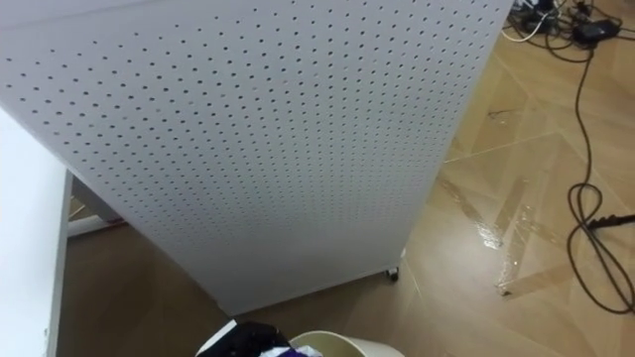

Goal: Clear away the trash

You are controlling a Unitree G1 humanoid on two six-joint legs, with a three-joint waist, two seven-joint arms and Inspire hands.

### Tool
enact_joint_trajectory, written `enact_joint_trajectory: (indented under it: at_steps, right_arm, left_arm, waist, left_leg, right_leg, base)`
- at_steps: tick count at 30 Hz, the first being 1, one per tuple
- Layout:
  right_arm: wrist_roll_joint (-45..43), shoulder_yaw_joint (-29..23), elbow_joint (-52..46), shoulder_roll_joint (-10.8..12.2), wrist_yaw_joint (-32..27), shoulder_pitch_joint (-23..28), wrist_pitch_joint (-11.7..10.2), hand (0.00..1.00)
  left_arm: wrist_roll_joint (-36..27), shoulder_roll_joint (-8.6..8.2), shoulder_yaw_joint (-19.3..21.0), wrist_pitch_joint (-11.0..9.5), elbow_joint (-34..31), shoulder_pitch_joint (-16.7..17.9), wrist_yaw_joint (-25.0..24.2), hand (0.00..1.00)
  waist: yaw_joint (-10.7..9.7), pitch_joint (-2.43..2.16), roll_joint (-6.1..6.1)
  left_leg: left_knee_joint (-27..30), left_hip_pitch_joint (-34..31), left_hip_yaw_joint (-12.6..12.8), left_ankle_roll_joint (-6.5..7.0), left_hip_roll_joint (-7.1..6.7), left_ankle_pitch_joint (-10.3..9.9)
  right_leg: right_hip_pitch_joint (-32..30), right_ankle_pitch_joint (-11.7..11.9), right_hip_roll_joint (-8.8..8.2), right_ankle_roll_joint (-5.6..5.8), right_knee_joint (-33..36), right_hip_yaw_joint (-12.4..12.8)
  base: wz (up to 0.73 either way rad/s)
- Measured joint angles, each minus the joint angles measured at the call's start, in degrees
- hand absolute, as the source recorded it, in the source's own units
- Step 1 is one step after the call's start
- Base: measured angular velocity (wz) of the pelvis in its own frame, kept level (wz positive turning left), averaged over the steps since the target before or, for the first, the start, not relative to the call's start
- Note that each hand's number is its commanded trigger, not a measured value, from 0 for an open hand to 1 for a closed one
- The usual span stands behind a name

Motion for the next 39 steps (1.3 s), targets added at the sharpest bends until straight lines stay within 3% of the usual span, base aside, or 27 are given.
enact_joint_trajectory:
  at_steps: [12,17,33,39]
  right_arm:
    - [0.12,1.17,-0.19,0.21,0.01,-0.12,-0.05,1.0]
    - [0.9,3.24,-0.09,0.19,0.01,-0.39,-0.06,1.0]
    - [1.96,3.28,0.4,0.47,1.78,-0.39,-0.05,1.0]
    - [2.28,3.27,0.57,0.25,1.73,-0.17,-0.04,1.0]
  left_arm:
    - [0.21,-0.55,-1.66,-0.05,2.32,-0.41,-0.78,0.0]
    - [0.21,-0.76,-3.16,-0.28,7.0,-1.5,-1.54,0.0]
    - [1.63,-0.45,-5.22,-0.44,9.48,-0.68,-3.86,0.0]
    - [2.08,-0.45,-4.84,-0.44,13.29,-0.98,-4.85,0.0]
  waist:
    - [-0.08,-0.01,-0.14]
    - [0.03,0.01,-0.14]
    - [-0.05,0.19,-0.42]
    - [-0.05,0.2,-0.58]
  left_leg:
    - [0.17,0.0,0.67,0.0,0.08,0.0]
    - [0.14,0.17,0.72,0.0,-0.01,0.0]
    - [-0.39,0.04,2.35,0.11,-0.02,0.07]
    - [-0.49,0.54,2.8,0.12,0.07,0.07]
  right_leg:
    - [-0.74,-0.19,-0.44,-0.27,1.21,0.2]
    - [-0.66,-0.21,-0.67,-0.25,1.34,0.13]
    - [-0.67,-0.71,-0.86,0.07,1.13,0.16]
    - [-0.11,-0.76,-0.78,-0.01,0.81,0.15]
  base:
    - [-0.02]
    - [0.0]
    - [0.02]
    - [0.0]
